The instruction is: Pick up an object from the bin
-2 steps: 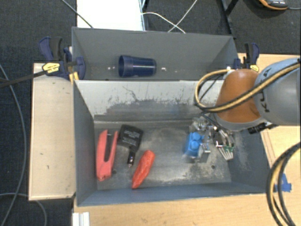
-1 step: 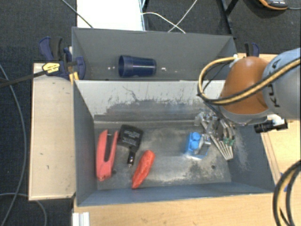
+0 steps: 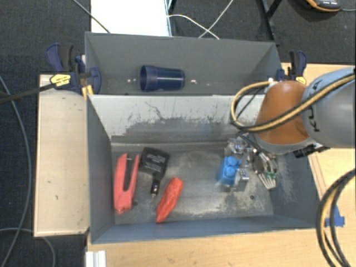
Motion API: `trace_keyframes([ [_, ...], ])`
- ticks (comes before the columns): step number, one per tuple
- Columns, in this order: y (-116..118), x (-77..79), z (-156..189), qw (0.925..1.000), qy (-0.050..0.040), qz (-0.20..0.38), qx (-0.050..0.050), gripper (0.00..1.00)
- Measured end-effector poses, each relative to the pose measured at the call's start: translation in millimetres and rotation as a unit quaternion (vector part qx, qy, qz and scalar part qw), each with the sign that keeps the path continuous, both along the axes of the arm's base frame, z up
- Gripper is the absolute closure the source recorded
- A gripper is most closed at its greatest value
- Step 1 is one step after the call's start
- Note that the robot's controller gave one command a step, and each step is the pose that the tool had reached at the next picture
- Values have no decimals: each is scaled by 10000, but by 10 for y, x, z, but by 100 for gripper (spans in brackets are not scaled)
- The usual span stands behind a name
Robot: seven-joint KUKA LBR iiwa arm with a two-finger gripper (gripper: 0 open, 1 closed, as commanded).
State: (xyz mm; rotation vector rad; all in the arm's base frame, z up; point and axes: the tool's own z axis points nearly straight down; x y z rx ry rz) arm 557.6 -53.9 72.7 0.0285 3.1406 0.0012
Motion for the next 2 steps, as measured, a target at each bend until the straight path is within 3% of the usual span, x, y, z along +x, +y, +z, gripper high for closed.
trace_keyframes([
  [1,-7,-95,-23,9908,-80,-1350,-1,0],
  [2,1,3,5,9999,-34,-136,2,100],
])
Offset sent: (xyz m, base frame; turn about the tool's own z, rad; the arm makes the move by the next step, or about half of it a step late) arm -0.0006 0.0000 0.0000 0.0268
